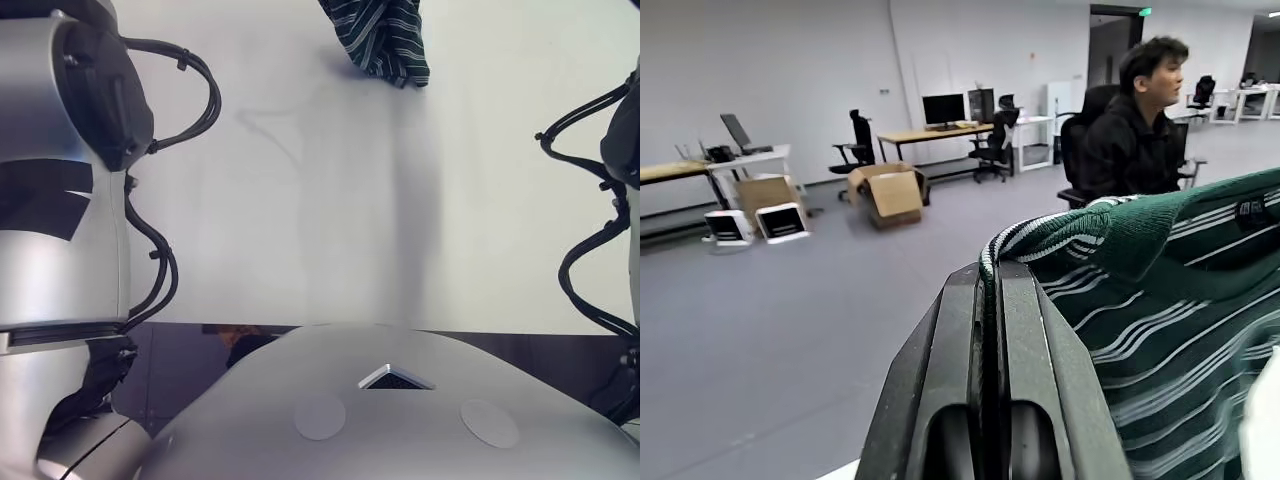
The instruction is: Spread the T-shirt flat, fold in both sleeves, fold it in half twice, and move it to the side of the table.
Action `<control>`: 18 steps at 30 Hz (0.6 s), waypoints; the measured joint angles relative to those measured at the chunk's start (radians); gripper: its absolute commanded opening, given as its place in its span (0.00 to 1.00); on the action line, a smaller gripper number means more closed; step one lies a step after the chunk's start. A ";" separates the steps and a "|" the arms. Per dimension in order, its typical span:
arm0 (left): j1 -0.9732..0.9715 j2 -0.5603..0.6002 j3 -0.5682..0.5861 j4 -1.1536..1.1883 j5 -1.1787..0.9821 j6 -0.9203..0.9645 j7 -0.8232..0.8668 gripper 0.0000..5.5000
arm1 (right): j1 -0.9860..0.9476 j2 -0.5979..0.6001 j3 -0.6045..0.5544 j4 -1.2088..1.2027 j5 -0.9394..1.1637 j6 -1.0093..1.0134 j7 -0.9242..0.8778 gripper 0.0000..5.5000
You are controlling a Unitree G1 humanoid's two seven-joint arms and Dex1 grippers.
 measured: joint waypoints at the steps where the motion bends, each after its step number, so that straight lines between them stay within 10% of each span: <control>1: -0.020 0.000 -0.003 0.011 0.021 -0.005 0.021 0.00 | -0.030 -0.001 0.000 0.025 -0.012 -0.004 -0.033 0.00; 12: -0.194 0.011 0.020 0.041 0.116 -0.063 0.092 0.00 | -0.188 -0.043 -0.008 0.078 -0.122 -0.028 -0.194 0.00; 18: -0.205 0.099 0.033 0.036 0.107 -0.039 -0.275 0.00 | -0.179 -0.153 0.021 0.066 -0.148 -0.082 0.195 0.00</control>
